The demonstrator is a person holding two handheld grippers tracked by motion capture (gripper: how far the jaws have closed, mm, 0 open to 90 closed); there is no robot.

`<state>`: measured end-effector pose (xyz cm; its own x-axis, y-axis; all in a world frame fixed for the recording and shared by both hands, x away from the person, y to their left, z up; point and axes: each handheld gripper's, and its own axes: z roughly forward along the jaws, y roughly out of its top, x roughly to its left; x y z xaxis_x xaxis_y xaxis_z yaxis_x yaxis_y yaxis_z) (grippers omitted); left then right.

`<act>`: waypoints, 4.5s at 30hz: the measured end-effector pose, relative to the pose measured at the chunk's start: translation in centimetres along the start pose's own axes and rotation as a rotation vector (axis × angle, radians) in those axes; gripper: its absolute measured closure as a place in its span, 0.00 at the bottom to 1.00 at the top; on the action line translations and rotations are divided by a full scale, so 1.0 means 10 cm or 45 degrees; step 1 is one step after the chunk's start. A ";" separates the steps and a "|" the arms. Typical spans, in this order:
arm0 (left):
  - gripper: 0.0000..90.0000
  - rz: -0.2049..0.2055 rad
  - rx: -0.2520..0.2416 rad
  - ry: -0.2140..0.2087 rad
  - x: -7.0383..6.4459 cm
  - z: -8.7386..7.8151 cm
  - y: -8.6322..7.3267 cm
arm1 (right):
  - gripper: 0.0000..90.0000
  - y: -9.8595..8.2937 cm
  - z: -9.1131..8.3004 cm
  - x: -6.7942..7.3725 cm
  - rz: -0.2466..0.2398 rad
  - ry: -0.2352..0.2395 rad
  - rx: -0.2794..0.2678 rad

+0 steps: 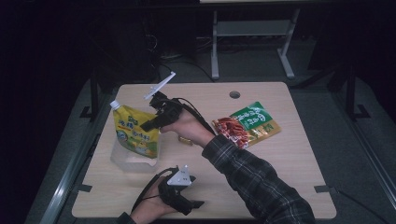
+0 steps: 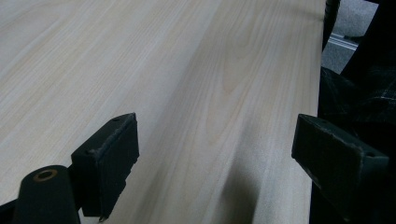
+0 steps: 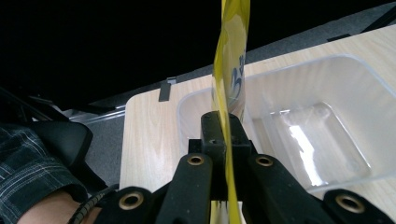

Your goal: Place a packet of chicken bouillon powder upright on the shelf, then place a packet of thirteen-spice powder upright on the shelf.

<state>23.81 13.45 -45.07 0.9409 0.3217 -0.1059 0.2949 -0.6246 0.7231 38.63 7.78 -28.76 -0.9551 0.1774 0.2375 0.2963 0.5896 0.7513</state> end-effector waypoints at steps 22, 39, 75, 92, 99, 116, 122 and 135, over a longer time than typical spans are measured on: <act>0.16 0.048 0.015 0.016 0.04 -0.04 0.00 | 1.00 -0.10 0.37 -0.13 0.056 0.009 0.071; 0.16 0.042 0.010 0.016 0.04 -0.04 -0.01 | 0.98 -0.16 0.51 -0.15 0.043 -0.023 0.106; 0.16 -0.028 -0.030 0.036 0.19 -0.14 -0.05 | 0.31 -0.65 -0.37 -0.20 -0.029 -0.253 -0.048; 0.16 -0.066 -0.045 0.046 0.26 -0.18 -0.07 | 0.32 -1.34 -0.62 -0.31 0.078 -0.378 -0.054; 0.16 -0.063 -0.042 0.054 0.26 -0.19 -0.07 | 0.31 -1.61 -0.71 -0.30 0.134 -0.416 -0.063; 0.16 -0.153 -0.048 0.157 0.31 -0.12 0.08 | 0.29 -2.32 -0.89 -0.21 0.253 -0.509 -0.024; 0.16 -0.176 -0.037 0.226 0.38 -0.06 0.25 | 0.28 -2.62 -1.01 -0.08 0.295 -0.528 -0.017; 0.16 -0.251 -0.043 0.422 0.80 0.09 0.56 | 0.28 -3.04 -1.20 0.09 0.330 -0.566 0.012</act>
<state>33.14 11.90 -42.52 0.7602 0.6492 -0.0233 0.4541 -0.5055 0.7337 28.87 -19.45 -43.95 -0.7614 0.6354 0.1286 0.5253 0.4885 0.6967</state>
